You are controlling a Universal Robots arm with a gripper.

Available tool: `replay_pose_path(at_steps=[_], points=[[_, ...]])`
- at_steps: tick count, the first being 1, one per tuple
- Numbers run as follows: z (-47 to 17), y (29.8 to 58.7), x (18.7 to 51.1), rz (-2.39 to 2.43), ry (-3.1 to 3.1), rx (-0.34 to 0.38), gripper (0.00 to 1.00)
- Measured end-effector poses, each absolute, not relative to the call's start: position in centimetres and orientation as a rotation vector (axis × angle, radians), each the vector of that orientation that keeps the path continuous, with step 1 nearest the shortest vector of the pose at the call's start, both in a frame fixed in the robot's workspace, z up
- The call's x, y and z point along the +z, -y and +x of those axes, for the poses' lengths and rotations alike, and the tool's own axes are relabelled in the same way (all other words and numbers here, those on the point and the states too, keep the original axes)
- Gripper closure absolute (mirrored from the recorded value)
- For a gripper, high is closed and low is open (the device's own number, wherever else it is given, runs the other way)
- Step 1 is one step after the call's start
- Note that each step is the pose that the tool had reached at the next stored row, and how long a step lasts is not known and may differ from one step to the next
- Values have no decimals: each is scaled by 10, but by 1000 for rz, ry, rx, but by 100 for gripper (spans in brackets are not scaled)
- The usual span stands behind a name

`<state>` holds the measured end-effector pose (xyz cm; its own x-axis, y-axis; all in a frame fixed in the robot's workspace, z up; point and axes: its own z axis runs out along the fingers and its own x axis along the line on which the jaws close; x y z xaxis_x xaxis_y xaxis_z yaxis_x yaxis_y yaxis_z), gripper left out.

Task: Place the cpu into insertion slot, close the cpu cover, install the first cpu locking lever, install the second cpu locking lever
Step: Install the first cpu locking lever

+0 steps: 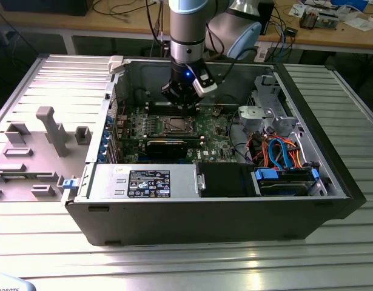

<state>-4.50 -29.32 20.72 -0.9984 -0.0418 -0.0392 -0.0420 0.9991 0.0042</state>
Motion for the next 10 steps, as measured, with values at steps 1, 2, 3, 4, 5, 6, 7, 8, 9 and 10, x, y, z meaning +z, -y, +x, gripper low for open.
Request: replay_pose_path(at_steps=[1, 2, 3, 4, 5, 6, 7, 8, 9, 10], points=[[-45, 293, 208, -65, -3102, 6, 89], [-45, 293, 208, -65, -3102, 5, 89], [-45, 294, 208, -65, -3102, 4, 89], [-45, 295, 208, -65, -3102, 4, 89], [-45, 298, 208, -65, -3102, 4, 89], [-45, 299, 208, -65, -3102, 4, 89], [-45, 299, 208, -65, -3102, 4, 89], [-45, 299, 208, -65, -3102, 4, 89], [-45, 299, 208, -65, -3102, 4, 89], [-45, 299, 208, -65, -3102, 4, 89]])
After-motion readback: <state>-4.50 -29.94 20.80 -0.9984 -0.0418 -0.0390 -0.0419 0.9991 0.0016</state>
